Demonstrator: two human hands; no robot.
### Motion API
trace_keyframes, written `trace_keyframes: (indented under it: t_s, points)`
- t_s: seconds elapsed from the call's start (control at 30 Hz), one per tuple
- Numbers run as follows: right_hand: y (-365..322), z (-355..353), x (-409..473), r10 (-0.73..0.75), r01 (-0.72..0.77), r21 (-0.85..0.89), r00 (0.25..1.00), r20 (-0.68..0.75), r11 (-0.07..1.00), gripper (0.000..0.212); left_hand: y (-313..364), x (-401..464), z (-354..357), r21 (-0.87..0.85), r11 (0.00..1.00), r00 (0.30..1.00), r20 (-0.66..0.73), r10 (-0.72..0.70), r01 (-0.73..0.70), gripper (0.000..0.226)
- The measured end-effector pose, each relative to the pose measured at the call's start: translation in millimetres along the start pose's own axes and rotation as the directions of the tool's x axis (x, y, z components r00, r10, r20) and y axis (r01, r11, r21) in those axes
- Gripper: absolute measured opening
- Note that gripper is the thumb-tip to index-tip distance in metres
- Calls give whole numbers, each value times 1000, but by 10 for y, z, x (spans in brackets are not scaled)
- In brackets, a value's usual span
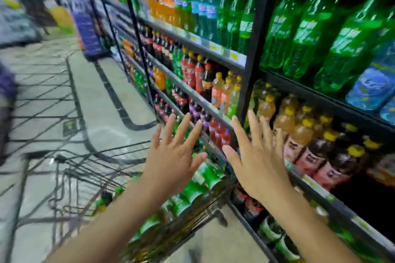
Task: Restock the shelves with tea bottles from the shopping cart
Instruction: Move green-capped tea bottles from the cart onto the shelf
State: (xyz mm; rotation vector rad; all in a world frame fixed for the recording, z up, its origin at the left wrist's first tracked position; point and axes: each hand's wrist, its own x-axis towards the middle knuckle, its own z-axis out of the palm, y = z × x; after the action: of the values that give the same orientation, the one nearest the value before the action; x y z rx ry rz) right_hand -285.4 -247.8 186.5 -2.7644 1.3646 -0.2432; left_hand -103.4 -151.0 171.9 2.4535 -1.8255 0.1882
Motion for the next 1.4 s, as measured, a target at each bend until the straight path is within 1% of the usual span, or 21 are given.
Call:
trace_keyframes:
  t_s: [0.1, 0.2, 0.3, 0.4, 0.43, 0.53, 0.6, 0.67, 0.7, 0.83, 0.97, 1.0, 1.07, 1.13, 1.2, 1.27, 1.33, 1.4]
  points:
    - [-287, 237, -21, -102, 102, 7, 993, 53, 995, 81, -178, -335, 199, -6, 993, 991, 62, -116, 116, 74]
    - [-490, 476, -13, -180, 178, 27, 977, 115, 984, 78, -348, -581, 367, -3, 972, 965, 119, -232, 234, 77]
    - [-718, 760, 40, -269, 268, 33, 946, 182, 963, 78, -589, -861, 623, -1, 934, 914, 207, -349, 357, 82]
    - [-890, 1035, 194, -333, 333, 44, 907, 256, 942, 85, -808, -1081, 879, -22, 884, 853, 273, -445, 468, 85]
    - [-944, 1107, 257, -349, 349, 47, 897, 271, 936, 84, -869, -1136, 958, -29, 864, 829, 299, -472, 503, 83]
    - [-1087, 1353, 433, -397, 401, 56, 863, 312, 914, 70, -1033, -1256, 1182, -53, 795, 755, 355, -551, 605, 82]
    - [-1193, 1527, 503, -425, 430, 68, 834, 353, 900, 72, -1143, -1329, 1335, -57, 743, 701, 386, -599, 666, 81]
    - [-1307, 1703, 554, -452, 463, 68, 804, 388, 883, 76, -1247, -1393, 1507, -58, 690, 642, 430, -635, 722, 76]
    - [-1367, 1798, 570, -461, 475, 72, 790, 404, 877, 78, -1295, -1423, 1586, -57, 667, 617, 445, -649, 743, 77]
    - [-1622, 2139, 629, -485, 500, 107, 731, 480, 860, 85, -1493, -1501, 1889, -85, 610, 573, 463, -676, 788, 84]
    - [-1809, 2397, 700, -486, 455, 207, 666, 566, 866, 90, -1647, -1410, 2065, -103, 578, 537, 528, -658, 809, 88]
    - [-1843, 2434, 717, -473, 405, 255, 654, 591, 878, 92, -1671, -1366, 2095, -122, 552, 520, 548, -655, 825, 89]
    - [-1877, 2533, 755, -431, 248, 359, 628, 648, 900, 95, -1700, -1282, 2151, -169, 495, 493, 576, -652, 852, 92]
    - [-1882, 2689, 799, -407, 146, 407, 603, 686, 902, 94, -1714, -1207, 2231, -236, 453, 500, 572, -650, 860, 92]
    - [-1880, 2840, 819, -401, 80, 440, 579, 710, 894, 92, -1698, -1175, 2317, -323, 361, 484, 575, -659, 875, 93]
    - [-1906, 2959, 825, -391, 2, 470, 559, 731, 883, 94, -1657, -1159, 2387, -359, 270, 442, 600, -667, 893, 95]
    - [-1957, 3050, 817, -386, -57, 495, 551, 740, 867, 97, -1608, -1152, 2436, -350, 224, 406, 636, -656, 910, 96]
    - [-2017, 3117, 791, -369, -105, 516, 580, 726, 850, 99, -1562, -1146, 2473, -350, 186, 380, 643, -665, 918, 98]
